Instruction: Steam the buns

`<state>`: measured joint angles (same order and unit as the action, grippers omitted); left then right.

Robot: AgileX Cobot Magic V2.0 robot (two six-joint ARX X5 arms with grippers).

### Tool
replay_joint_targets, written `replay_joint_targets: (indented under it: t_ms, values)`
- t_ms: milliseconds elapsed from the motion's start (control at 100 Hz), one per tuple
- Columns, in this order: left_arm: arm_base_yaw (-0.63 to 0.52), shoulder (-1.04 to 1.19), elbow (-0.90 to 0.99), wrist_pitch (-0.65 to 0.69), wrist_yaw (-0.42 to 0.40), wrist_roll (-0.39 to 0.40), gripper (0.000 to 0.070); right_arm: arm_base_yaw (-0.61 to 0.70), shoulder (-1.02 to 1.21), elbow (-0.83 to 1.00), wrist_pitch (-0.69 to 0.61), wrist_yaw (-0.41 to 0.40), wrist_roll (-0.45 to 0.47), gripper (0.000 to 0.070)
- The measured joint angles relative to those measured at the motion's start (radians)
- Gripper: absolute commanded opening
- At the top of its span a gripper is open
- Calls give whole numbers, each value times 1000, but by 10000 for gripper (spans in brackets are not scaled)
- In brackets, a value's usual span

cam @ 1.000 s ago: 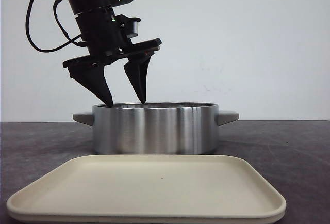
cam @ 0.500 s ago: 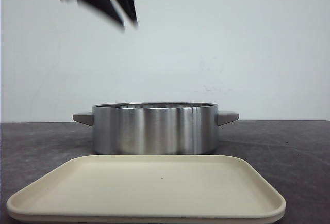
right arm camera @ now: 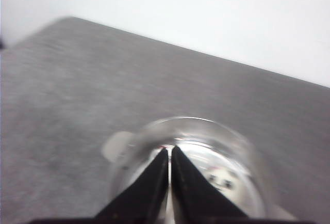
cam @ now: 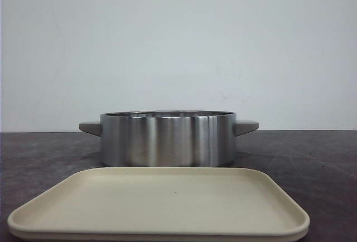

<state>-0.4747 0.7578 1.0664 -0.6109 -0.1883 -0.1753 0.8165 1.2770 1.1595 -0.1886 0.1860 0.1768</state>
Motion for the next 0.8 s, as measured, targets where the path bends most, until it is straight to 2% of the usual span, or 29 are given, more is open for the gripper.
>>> replay_joint_targets:
  t_ms: [60,120,440,800]
  values:
    - [18,-75,-78,4,-12,0,10,1,1,-86,106,-34,-6,7]
    - [33,-136,-133,-8,-16,0,12,2,4,-136,157,-37,-9,7]
    - [40,-219,-157,-35,-17,0,17,2,5,-142,208,-30,-14,7]
    - [40,-228,-157,-34,-17,0,17,2,5,-142,208,-30,-15,7]
